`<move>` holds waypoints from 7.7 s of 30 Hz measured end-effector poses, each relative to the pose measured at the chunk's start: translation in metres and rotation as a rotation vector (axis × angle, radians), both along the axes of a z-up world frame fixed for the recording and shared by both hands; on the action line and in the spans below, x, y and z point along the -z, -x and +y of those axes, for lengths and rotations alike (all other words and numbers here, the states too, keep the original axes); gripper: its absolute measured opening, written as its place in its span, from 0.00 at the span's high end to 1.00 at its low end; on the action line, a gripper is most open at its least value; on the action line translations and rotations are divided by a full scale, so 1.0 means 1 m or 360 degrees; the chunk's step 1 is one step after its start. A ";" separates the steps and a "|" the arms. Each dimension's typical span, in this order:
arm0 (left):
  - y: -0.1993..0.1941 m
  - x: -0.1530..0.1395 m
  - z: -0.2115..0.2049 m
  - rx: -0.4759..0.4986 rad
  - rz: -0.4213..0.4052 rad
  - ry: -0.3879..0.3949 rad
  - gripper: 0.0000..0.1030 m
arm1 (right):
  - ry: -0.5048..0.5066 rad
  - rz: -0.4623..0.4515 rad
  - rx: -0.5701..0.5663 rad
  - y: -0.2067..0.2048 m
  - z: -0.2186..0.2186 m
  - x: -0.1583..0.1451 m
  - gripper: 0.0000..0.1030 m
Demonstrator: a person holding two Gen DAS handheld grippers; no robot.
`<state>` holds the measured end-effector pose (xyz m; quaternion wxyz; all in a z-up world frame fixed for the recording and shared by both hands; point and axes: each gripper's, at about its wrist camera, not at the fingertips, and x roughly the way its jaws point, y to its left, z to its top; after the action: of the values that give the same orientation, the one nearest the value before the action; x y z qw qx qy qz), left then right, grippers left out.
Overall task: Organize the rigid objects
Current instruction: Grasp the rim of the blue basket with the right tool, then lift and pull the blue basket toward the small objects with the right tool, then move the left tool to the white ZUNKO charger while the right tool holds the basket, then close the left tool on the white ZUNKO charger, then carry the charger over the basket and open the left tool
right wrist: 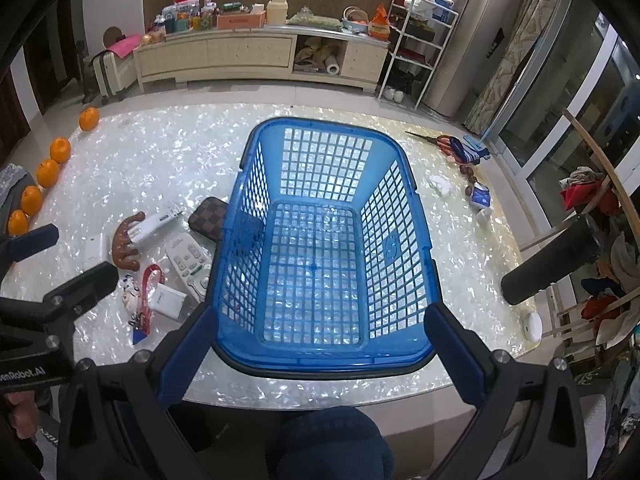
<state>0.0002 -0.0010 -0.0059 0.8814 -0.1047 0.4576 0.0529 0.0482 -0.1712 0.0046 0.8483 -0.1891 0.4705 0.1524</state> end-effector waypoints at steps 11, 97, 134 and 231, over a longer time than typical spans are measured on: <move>-0.002 0.024 0.021 -0.0060 0.0063 0.0030 0.00 | 0.0072 0.0086 0.0095 -0.028 -0.020 0.012 0.00; -0.088 0.164 -0.008 0.0171 0.0633 -0.0034 0.08 | -0.0203 0.0803 0.0186 -0.138 -0.124 0.132 0.93; -0.078 0.132 0.011 0.0231 0.0512 0.0090 0.34 | -0.0251 0.0790 0.0192 -0.141 -0.132 0.125 0.93; -0.107 -0.003 -0.056 0.0449 0.0052 -0.0109 0.50 | -0.0261 0.0781 0.0201 -0.116 -0.129 0.116 0.93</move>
<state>0.1074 -0.0571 -0.0032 0.8756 -0.0084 0.4799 -0.0543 0.1646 -0.3005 -0.1115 0.7291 -0.0474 0.6591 0.1781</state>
